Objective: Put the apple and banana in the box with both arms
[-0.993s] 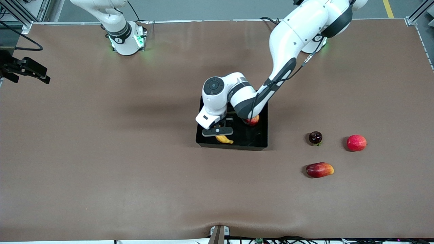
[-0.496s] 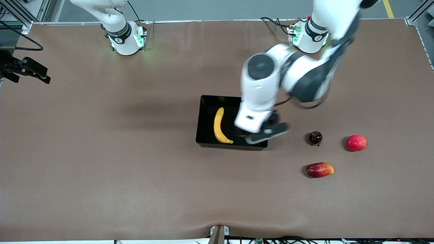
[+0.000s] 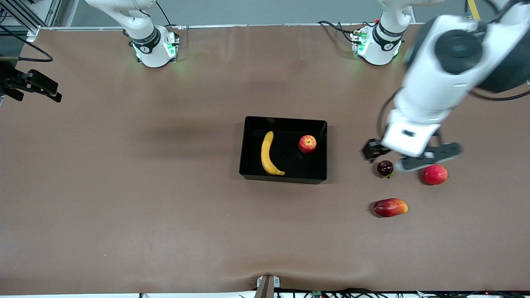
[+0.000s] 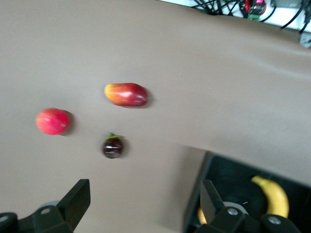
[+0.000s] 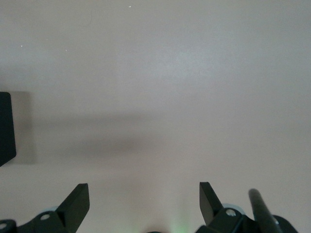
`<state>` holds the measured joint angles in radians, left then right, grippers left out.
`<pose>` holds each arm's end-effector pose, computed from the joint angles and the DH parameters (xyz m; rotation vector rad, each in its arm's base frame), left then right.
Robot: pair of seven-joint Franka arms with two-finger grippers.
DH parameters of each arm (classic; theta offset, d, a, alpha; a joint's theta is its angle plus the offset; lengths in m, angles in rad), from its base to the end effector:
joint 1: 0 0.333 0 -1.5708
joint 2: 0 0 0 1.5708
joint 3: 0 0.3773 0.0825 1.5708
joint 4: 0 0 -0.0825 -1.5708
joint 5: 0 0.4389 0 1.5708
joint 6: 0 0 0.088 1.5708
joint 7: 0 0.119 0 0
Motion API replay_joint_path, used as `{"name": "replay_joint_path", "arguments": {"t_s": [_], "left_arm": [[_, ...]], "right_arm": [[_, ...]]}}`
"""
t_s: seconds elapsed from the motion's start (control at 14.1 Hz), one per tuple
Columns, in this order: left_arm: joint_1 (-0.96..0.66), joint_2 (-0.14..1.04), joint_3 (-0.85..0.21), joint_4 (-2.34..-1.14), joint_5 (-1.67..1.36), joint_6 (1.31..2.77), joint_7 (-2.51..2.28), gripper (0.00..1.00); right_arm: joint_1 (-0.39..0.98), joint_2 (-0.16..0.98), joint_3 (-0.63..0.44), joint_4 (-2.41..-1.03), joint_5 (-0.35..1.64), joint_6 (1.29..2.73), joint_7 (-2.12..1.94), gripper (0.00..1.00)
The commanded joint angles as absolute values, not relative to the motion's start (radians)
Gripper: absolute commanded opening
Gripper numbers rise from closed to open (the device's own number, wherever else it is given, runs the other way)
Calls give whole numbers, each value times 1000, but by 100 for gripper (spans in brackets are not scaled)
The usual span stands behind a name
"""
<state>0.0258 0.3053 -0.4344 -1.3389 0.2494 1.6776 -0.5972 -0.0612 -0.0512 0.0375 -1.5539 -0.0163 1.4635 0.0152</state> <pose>0.6904 -0.2156 0.6192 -3.0445 -0.2918 -0.1707 0.5784 -0.0151 0.7038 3.1224 -0.0631 -0.0614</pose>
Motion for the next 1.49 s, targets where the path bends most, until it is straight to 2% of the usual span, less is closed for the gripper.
{"name": "replay_joint_path", "arguments": {"t_s": [0.0, 0.21, 0.43, 0.64, 0.78, 0.99, 1.42], "left_arm": [[151, 215, -437, -1390, 134, 1628, -329, 100], [230, 105, -437, -1480, 74, 1615, -213, 100], [183, -6, -390, -1609, 66, 1615, -176, 100], [-44, -121, -154, -1727, 66, 1615, -169, 100], [-98, -176, -112, -1784, 64, 1624, -169, 100], [-161, -241, -39, -1828, 64, 1625, -169, 100], [-121, -233, -23, -1767, -6, 1588, -152, 100]], "right_arm": [[-78, -63, 54, -1557, -31, 1459, 15, 100], [-80, -63, 54, -1555, -31, 1460, 14, 100], [-80, -64, 54, -1554, -31, 1457, 14, 100], [-80, -64, 54, -1554, -31, 1459, 14, 100], [-77, -64, 54, -1555, -32, 1457, 14, 100], [-80, -63, 55, -1551, -31, 1459, 15, 100], [-77, -63, 55, -1551, -31, 1436, 15, 100]]}}
